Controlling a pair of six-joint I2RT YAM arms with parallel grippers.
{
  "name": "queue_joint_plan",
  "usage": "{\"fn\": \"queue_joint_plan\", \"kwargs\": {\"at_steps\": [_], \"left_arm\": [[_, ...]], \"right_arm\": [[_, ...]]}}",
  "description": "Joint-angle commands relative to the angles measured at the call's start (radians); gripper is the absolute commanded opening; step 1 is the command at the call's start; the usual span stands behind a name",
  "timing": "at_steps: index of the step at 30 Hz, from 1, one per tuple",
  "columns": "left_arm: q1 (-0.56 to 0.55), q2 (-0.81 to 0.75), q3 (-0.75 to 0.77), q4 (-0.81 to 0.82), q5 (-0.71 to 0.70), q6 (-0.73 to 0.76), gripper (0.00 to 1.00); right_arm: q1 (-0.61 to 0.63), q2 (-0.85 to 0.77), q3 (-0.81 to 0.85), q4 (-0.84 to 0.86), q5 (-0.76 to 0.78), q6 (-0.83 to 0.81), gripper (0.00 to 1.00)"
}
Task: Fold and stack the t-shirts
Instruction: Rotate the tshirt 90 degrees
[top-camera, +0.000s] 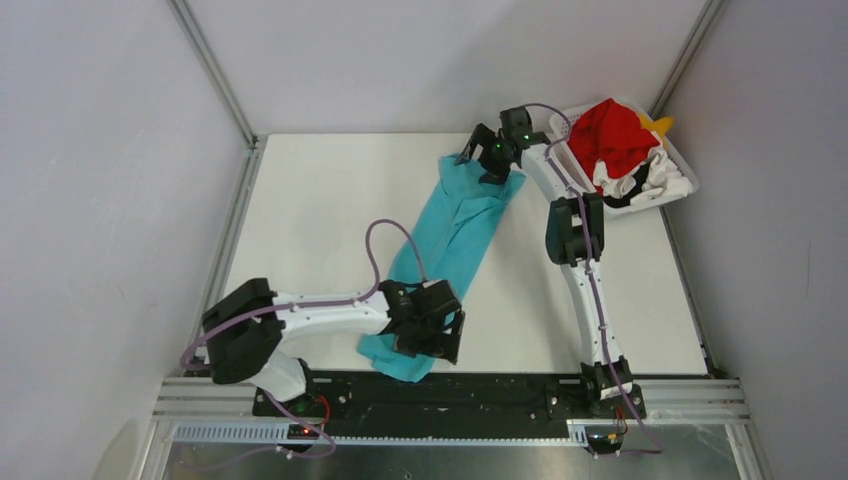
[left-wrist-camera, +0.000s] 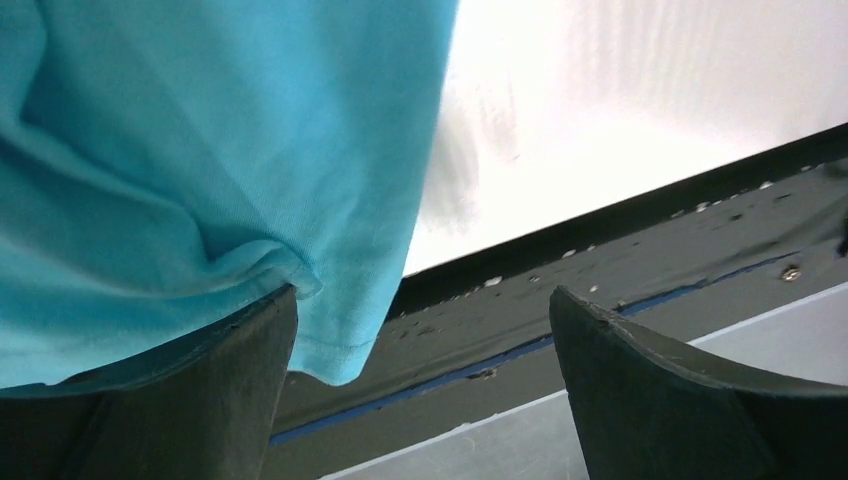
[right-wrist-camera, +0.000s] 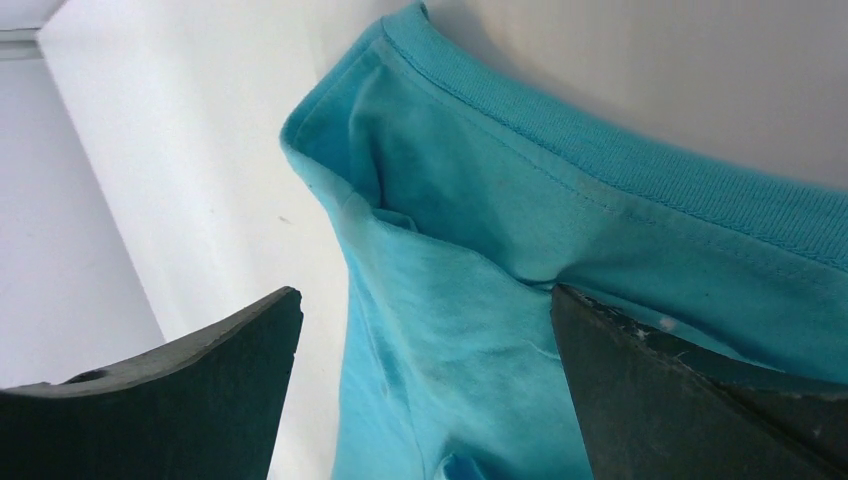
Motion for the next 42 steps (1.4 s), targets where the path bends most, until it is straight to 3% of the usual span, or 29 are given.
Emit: {"fn": "queue_joint_plan", "kwargs": {"at_steps": [1, 9, 14, 20, 27, 29, 32, 35, 37, 42], "left_arm": [[0.044, 0.080, 0.101, 0.014, 0.045, 0.156, 1.00], [0.102, 0.261, 0.297, 0.046, 0.194, 0.321, 1.00], [0.107, 0.334, 0.321, 0.050, 0.255, 0.345, 1.00], [0.107, 0.220, 0.241, 0.050, 0.197, 0.334, 1.00], [0.111, -0.046, 0.115, 0.049, 0.030, 0.336, 1.00], [0.127, -0.117, 0.064, 0.050, -0.048, 0.331, 1.00], [0.164, -0.174, -0.030, 0.065, -0.102, 0.308, 1.00], [0.171, -0.185, -0.105, 0.134, -0.053, 0.306, 1.00], [0.173, -0.178, -0.140, 0.180, -0.031, 0.315, 1.00], [0.173, -0.142, -0.179, 0.227, 0.041, 0.339, 1.00]], "right_arm": [[0.035, 0.064, 0.073, 0.126, -0.059, 0.024, 0.99], [0.045, 0.093, 0.096, 0.358, -0.032, 0.184, 0.99], [0.063, 0.122, 0.121, 0.422, -0.018, 0.233, 0.99], [0.072, 0.096, 0.132, 0.393, -0.014, 0.182, 0.99], [0.050, -0.128, 0.110, 0.265, 0.059, -0.013, 0.99], [0.053, -0.224, 0.052, 0.194, 0.105, -0.094, 0.99], [0.058, -0.398, -0.166, 0.121, 0.171, -0.158, 0.99], [0.082, -0.515, -0.382, 0.068, 0.192, -0.172, 1.00], [0.114, -0.592, -0.613, 0.108, 0.211, -0.172, 0.99], [0.212, -0.666, -0.797, 0.176, 0.246, -0.131, 0.99]]}}
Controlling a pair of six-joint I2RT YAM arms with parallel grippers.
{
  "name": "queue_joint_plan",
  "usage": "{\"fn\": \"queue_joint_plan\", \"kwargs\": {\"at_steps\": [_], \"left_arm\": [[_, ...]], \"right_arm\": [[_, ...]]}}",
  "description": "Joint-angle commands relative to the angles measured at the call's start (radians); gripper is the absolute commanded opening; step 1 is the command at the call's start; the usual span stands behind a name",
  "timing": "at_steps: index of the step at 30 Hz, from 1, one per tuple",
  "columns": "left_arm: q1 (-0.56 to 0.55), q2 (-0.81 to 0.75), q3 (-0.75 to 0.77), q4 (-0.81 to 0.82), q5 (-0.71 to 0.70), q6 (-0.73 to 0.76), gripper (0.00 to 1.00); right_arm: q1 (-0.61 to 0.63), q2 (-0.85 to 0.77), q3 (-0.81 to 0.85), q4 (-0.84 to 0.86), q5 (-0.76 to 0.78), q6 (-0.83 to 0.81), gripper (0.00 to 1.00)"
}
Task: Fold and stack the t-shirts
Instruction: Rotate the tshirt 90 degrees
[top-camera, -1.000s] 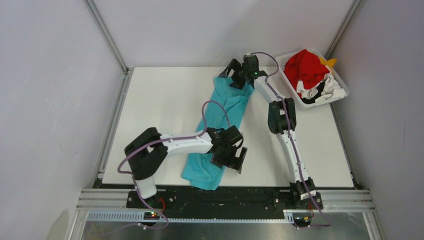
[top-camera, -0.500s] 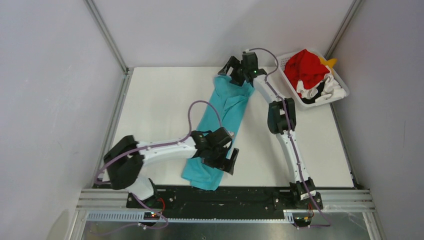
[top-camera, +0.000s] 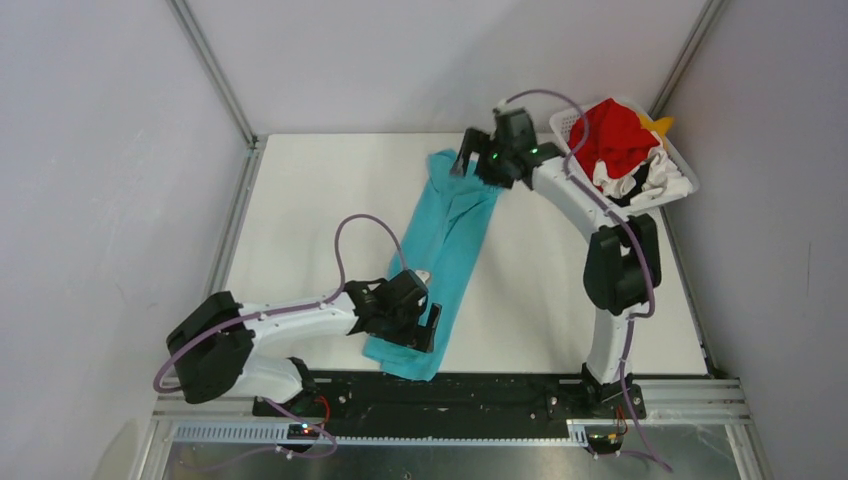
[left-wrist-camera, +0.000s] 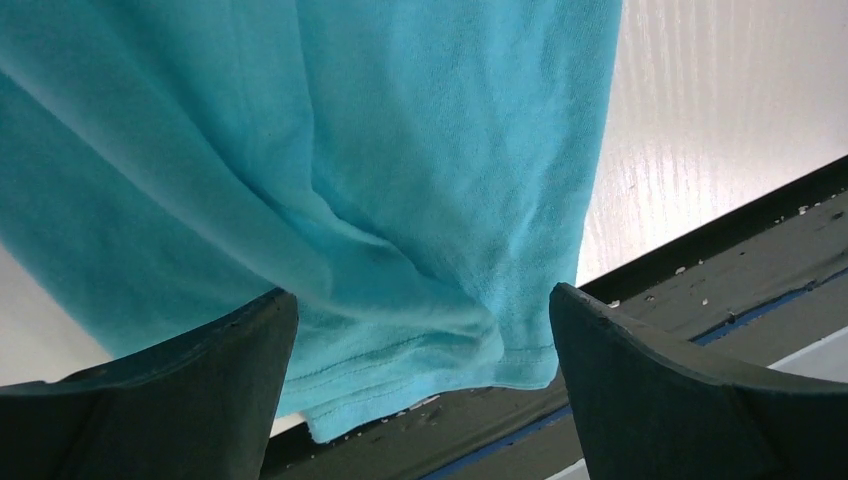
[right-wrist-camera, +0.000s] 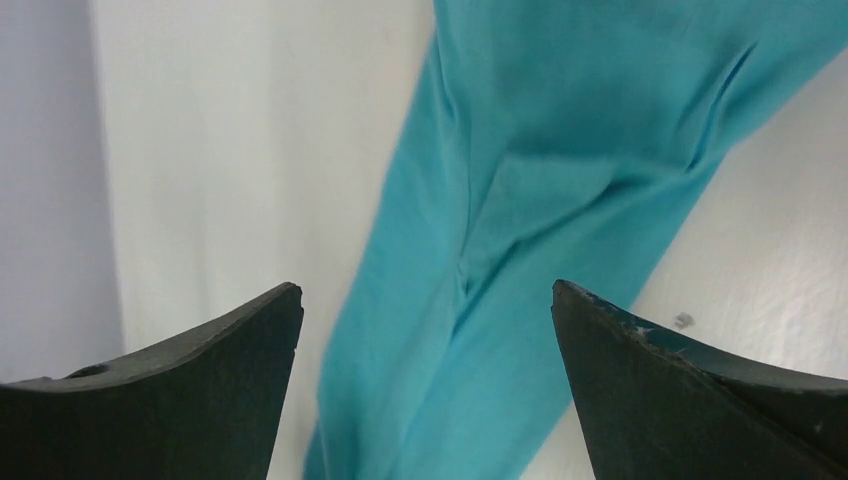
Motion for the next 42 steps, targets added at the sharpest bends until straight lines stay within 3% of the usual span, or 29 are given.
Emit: {"fn": "queue_joint_plan", "kwargs": {"at_steps": [1, 10, 17, 25, 30, 35, 42], "left_arm": [[0.000, 0.014, -0.022, 0.101, 0.058, 0.024, 1.00], [0.000, 0.031, -0.071, 0.129, 0.120, 0.015, 1.00], [0.000, 0.130, 0.023, 0.141, 0.185, 0.045, 1.00], [0.007, 0.237, 0.186, 0.139, 0.218, 0.084, 1.00], [0.011, 0.280, 0.188, 0.139, 0.230, 0.065, 1.00], [0.006, 0.258, 0.080, 0.137, 0.240, 0.009, 0.99], [-0.002, 0.098, -0.043, 0.054, 0.212, -0.012, 1.00]], "right_arm": [[0.090, 0.061, -0.104, -0.014, 0.050, 0.003, 0.99], [0.131, 0.202, -0.054, -0.095, 0.092, 0.067, 0.99], [0.071, 0.320, 0.082, -0.195, 0.106, 0.048, 1.00], [-0.011, 0.523, 0.414, -0.341, 0.066, 0.004, 1.00], [-0.046, 0.654, 0.655, -0.414, 0.043, -0.001, 0.99], [-0.050, 0.605, 0.574, -0.365, 0.049, -0.004, 0.99], [-0.060, 0.557, 0.509, -0.365, 0.088, -0.025, 0.99]]}}
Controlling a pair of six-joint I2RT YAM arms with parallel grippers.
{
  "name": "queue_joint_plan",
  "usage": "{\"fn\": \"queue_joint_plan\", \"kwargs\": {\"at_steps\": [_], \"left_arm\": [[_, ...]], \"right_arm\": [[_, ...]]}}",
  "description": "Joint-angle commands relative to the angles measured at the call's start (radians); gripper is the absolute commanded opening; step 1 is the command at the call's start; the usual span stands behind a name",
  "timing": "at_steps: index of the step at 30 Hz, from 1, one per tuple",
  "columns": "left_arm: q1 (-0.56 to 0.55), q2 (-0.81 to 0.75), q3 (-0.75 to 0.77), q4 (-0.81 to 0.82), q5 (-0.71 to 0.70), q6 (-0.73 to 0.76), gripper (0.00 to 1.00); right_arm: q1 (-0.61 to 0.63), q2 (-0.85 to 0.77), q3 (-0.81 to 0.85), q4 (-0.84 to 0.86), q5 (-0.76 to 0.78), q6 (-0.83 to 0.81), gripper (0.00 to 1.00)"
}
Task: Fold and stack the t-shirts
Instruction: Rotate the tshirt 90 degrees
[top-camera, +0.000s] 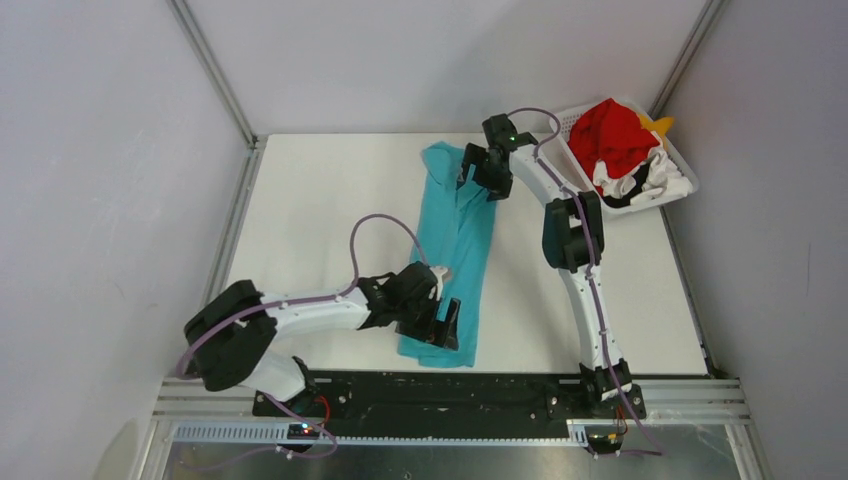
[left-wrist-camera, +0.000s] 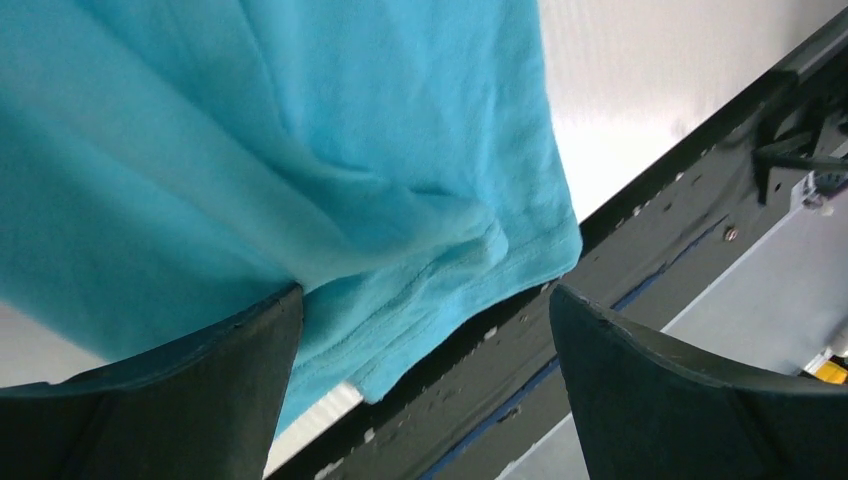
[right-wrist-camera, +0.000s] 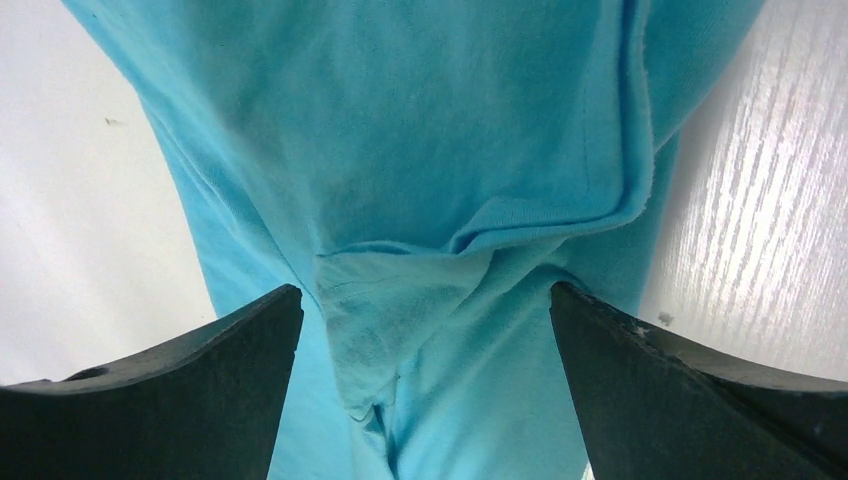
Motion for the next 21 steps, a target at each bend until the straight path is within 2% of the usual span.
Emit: {"fn": "queue_joint_plan", "kwargs": {"at_steps": [1, 11, 16, 18, 21], "left_arm": [[-0.014, -0.077, -0.082, -0.234, -0.024, -0.020, 1.00], [-0.014, -0.295, -0.102, -0.432, -0.153, -0.084, 1.00], [-0.014, -0.422, -0.122, -0.446, -0.215, -0.138, 1.00], [-0.013, -0.440, -0.125, -0.445, -0.285, -0.173, 1.00], [0.000, -0.427, -0.134, -0.442, -0.368, -0.222, 1.00]], "right_arm": [[-0.014, -0.035, -0.049, -0.023, 0.060, -0.046, 0.99], [-0.005, -0.078, -0.072, 0.013, 0.042, -0.121, 0.99], [0.035, -0.208, -0.069, 0.018, 0.036, -0.212, 1.00], [0.060, -0.293, -0.118, 0.038, 0.054, -0.233, 1.00], [0.104, -0.487, -0.344, 0.122, 0.080, -0.239, 0.99]]}}
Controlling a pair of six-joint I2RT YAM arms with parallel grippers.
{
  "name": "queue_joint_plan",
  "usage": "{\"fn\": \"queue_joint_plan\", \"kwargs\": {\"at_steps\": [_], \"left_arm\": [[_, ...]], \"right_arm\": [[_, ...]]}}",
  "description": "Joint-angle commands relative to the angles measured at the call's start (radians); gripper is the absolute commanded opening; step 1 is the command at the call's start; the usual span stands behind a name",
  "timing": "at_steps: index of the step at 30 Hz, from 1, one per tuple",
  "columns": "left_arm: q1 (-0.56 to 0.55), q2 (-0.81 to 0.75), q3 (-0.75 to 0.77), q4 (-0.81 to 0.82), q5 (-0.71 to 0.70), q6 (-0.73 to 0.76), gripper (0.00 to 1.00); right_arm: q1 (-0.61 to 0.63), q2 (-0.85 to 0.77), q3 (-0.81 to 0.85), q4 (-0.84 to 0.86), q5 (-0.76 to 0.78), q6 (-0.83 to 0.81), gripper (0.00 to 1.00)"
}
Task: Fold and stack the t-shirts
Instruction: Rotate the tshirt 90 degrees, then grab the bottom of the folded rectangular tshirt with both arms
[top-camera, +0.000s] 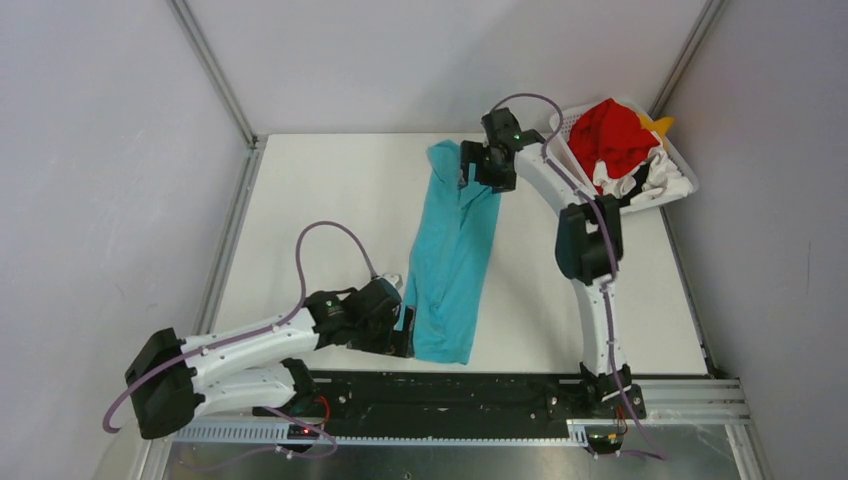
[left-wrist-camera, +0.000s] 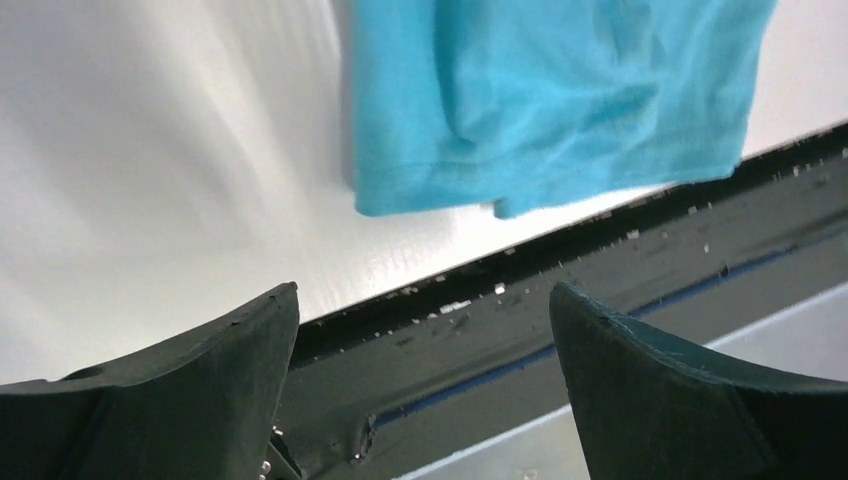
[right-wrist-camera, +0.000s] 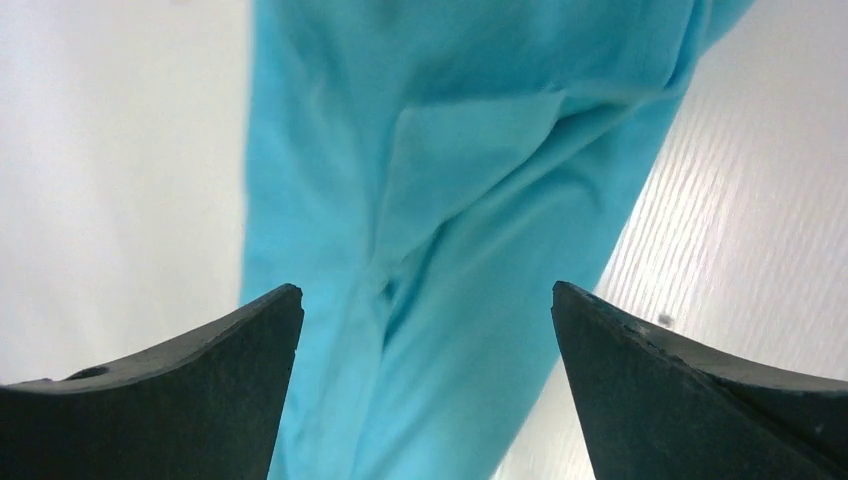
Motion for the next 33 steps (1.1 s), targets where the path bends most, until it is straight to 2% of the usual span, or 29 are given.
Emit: {"fn": "queue_joint_plan", "kwargs": {"at_steps": [1, 3, 4, 7, 8, 11, 13, 17, 22, 24, 25, 26, 27, 29, 33], "left_arm": [[0.022, 0.016, -0.011, -0.009, -0.170, -0.107, 1.00], [0.035, 0.052, -0.013, 0.006, -0.199, -0.117, 0.97], [0.036, 0.078, -0.011, 0.024, -0.201, -0.118, 0.96], [0.037, 0.127, -0.003, 0.080, -0.167, -0.099, 0.91], [0.037, 0.149, -0.004, 0.105, -0.158, -0.094, 0.89], [0.037, 0.189, -0.002, 0.132, -0.133, -0.072, 0.84], [0.035, 0.214, -0.007, 0.141, -0.128, -0.062, 0.82], [0.029, 0.260, -0.018, 0.145, -0.141, -0.053, 0.69], [0.023, 0.302, -0.002, 0.149, -0.169, -0.049, 0.46], [0.024, 0.322, 0.006, 0.150, -0.169, -0.045, 0.35], [0.024, 0.334, 0.008, 0.152, -0.166, -0.044, 0.23], [0.024, 0.339, 0.009, 0.151, -0.164, -0.044, 0.17], [0.023, 0.348, 0.009, 0.151, -0.154, -0.045, 0.04], [0.024, 0.351, 0.002, 0.150, -0.145, -0.044, 0.00], [0.024, 0.332, -0.018, 0.152, -0.141, -0.050, 0.00]], "right_arm": [[0.091, -0.335, -0.223, 0.121, 0.060, -0.046, 0.99], [0.132, -0.463, -0.405, 0.162, 0.113, 0.002, 0.99], [0.162, -0.559, -0.549, 0.183, 0.137, 0.023, 0.99], [0.224, -0.784, -0.846, 0.285, 0.225, 0.160, 0.99], [0.256, -0.818, -0.970, 0.296, 0.251, 0.225, 1.00], [0.341, -0.952, -1.190, 0.322, 0.308, 0.323, 1.00], [0.416, -0.995, -1.255, 0.312, 0.347, 0.366, 0.98], [0.602, -1.034, -1.335, 0.277, 0.404, 0.450, 0.94], [0.771, -1.025, -1.390, 0.320, 0.396, 0.513, 0.83], [0.821, -1.000, -1.402, 0.337, 0.379, 0.533, 0.78], [0.844, -0.993, -1.403, 0.339, 0.375, 0.550, 0.75], [0.854, -0.981, -1.404, 0.338, 0.376, 0.554, 0.74], [0.870, -0.975, -1.404, 0.333, 0.387, 0.569, 0.71], [0.887, -0.963, -1.404, 0.322, 0.395, 0.593, 0.68], [0.916, -0.952, -1.426, 0.373, 0.376, 0.620, 0.60]]}}
